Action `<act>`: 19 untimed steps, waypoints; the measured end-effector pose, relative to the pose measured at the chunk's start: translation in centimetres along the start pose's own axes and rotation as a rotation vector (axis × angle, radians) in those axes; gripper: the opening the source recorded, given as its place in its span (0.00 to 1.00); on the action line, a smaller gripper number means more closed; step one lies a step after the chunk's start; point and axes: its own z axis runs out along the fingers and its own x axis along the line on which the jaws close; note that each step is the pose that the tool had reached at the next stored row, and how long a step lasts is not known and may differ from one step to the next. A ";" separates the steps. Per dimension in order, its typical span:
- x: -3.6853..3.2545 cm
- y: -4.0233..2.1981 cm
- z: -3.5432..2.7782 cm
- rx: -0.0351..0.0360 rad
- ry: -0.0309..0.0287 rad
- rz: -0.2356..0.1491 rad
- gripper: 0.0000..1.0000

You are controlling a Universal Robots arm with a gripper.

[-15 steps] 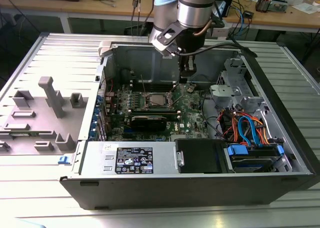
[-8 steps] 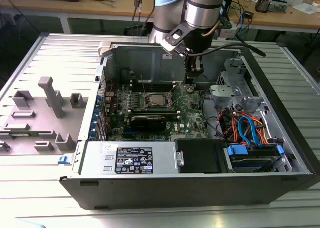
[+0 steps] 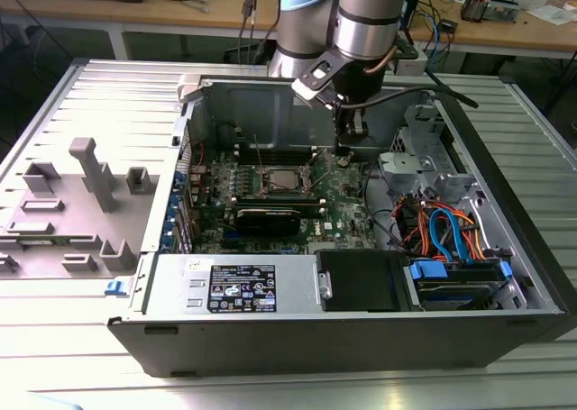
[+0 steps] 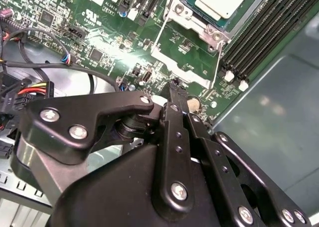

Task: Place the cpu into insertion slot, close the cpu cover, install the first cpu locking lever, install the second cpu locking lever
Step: 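Close the cpu cover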

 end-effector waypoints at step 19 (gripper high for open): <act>0.31 -1.71 1.39 -0.0051 -0.0154 0.003 0.11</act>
